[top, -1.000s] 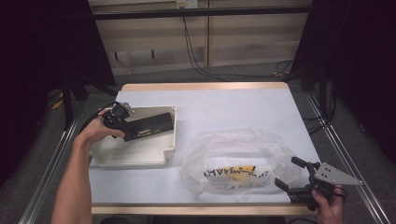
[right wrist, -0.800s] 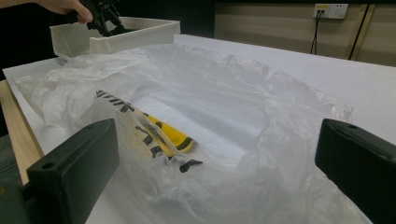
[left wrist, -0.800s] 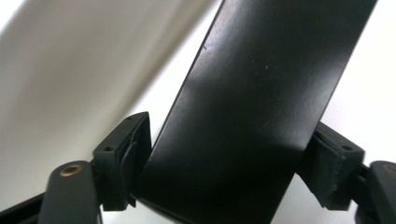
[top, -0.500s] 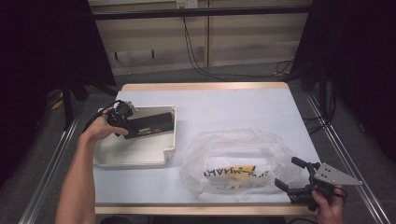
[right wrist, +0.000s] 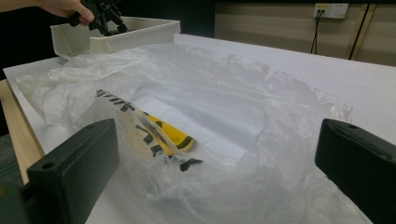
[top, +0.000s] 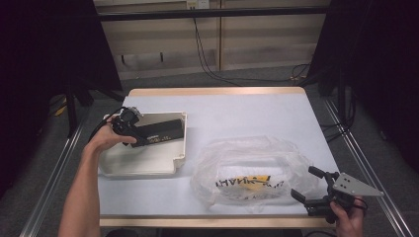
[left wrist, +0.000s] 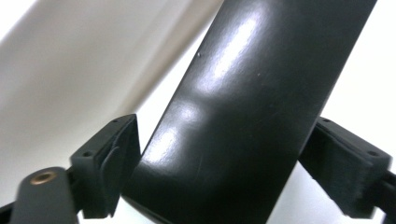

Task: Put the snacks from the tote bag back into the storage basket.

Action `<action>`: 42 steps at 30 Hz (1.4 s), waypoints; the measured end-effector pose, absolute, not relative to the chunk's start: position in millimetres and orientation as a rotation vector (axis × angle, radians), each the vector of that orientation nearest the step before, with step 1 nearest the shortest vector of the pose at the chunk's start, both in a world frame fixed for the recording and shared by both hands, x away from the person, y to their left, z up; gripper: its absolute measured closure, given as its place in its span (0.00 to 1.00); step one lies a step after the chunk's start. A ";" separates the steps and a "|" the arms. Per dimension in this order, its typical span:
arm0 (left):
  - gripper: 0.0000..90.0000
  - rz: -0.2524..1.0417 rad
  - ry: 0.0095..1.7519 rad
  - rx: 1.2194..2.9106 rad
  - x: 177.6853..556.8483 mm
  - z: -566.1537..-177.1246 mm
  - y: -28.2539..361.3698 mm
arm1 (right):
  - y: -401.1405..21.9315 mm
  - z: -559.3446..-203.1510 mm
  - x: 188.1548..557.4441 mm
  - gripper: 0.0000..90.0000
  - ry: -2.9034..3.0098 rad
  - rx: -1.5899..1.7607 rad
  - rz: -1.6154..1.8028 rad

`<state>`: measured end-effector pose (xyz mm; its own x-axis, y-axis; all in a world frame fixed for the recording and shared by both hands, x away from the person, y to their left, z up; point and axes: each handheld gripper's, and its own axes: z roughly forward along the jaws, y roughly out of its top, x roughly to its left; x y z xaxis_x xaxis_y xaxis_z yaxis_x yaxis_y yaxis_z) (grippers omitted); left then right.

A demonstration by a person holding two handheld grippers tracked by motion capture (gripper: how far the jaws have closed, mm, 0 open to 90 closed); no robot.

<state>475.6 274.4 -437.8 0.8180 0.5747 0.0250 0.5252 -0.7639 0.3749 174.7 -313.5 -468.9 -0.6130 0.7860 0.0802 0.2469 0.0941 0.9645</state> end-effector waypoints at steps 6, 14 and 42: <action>0.11 0.237 0.881 2.566 467.1 -431.5 281.0 | -315.0 -468.5 174.3 0.00 1.912 1.010 1.531; 0.13 0.273 0.932 2.491 448.6 -417.2 291.7 | -313.6 -468.2 173.9 0.00 1.906 1.008 1.531; 1.00 0.376 0.944 2.308 384.3 -420.0 295.7 | -313.0 -467.5 174.0 0.00 1.912 1.008 1.525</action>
